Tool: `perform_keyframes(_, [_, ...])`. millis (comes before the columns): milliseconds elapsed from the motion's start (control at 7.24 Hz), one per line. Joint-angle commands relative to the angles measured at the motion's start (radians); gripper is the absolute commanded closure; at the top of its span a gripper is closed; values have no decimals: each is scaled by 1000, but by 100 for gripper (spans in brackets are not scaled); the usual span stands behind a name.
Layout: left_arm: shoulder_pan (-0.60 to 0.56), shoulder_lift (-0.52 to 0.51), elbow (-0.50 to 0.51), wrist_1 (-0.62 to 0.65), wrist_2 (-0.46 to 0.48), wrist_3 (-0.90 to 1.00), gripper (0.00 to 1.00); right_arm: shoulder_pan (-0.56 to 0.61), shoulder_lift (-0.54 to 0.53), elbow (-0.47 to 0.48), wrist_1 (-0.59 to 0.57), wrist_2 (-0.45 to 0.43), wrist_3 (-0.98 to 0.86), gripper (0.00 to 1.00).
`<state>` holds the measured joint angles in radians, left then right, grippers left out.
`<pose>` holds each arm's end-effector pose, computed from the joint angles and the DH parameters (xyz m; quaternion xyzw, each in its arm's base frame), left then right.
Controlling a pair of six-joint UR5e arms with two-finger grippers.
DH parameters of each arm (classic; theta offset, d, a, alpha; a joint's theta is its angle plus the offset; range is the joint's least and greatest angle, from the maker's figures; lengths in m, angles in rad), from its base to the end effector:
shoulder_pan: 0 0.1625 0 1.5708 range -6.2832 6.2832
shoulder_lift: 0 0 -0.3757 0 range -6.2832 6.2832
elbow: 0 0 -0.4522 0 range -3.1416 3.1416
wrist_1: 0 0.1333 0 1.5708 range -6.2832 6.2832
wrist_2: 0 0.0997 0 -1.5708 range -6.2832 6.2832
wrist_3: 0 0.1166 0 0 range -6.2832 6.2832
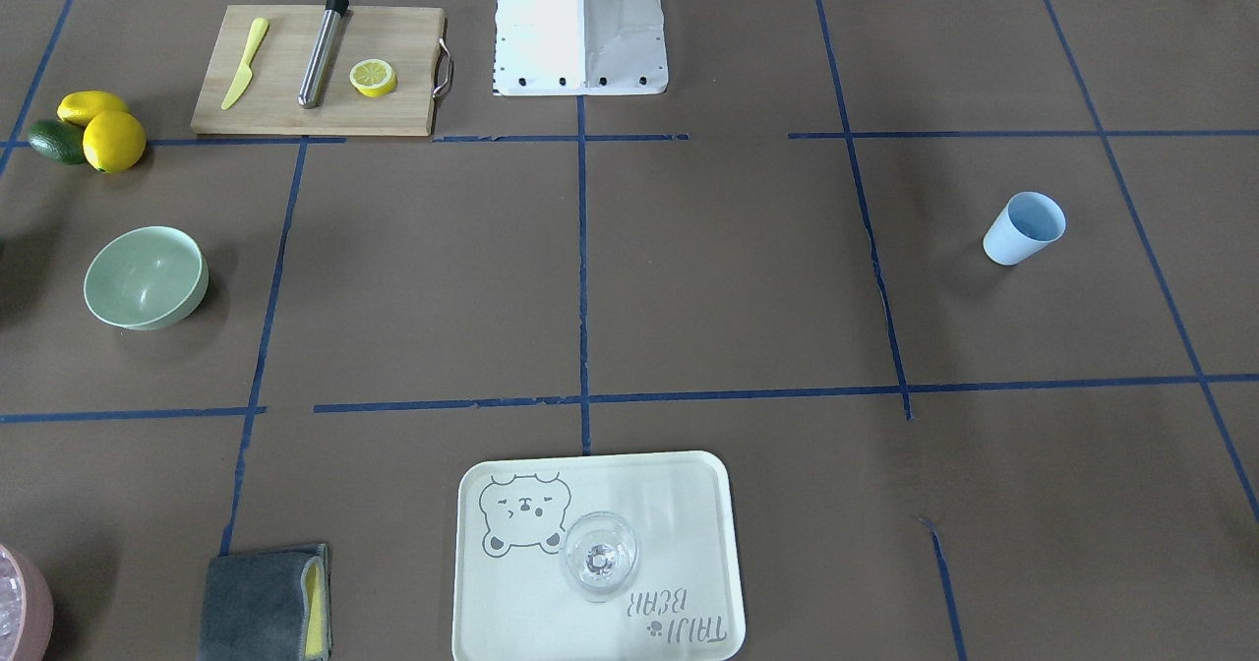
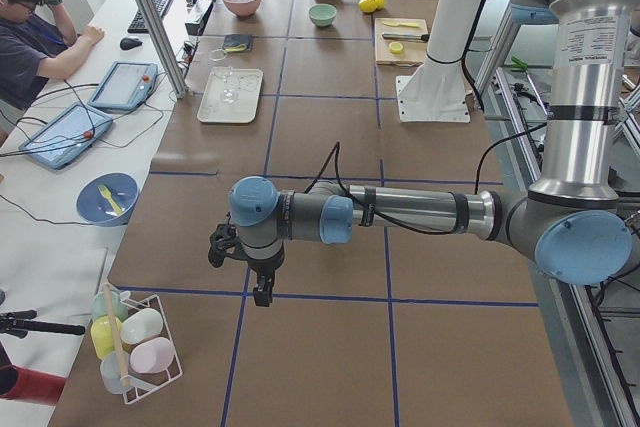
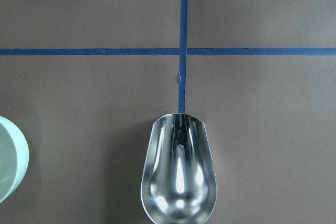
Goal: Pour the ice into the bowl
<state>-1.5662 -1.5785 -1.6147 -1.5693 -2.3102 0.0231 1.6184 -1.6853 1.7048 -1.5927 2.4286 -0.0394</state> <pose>-0.0522 -0.5586 0.5959 0.0267 0.3610 0.0220 0.9319 0.0693 -0.5060 0.6034 0.0170 -0.4155 0.0042 0.9094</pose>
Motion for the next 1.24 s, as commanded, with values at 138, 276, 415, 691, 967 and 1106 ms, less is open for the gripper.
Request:
perform_keyframes(138, [0,-3,-11,0,0,0,0,0,22,4,5,3,0,0])
perform_keyframes(276, [0,-17,-22,-2,-2,-3,0,-2,22,3,58,10,4,0])
perform_keyframes(415, [2,-32,-28,-20,-2,-8,0,-2,33,4,100,10,6,0])
perform_keyframes(691, [8,-31,-17,-107,-12,-11,0,-15,82,-40,108,17,4,0])
perform_keyframes(967, [12,-32,-28,-110,-20,-11,0,-93,88,-27,115,44,60,0])
perform_keyframes(1106, [17,-34,-40,-138,-34,-12,0,-168,88,-27,191,43,179,0])
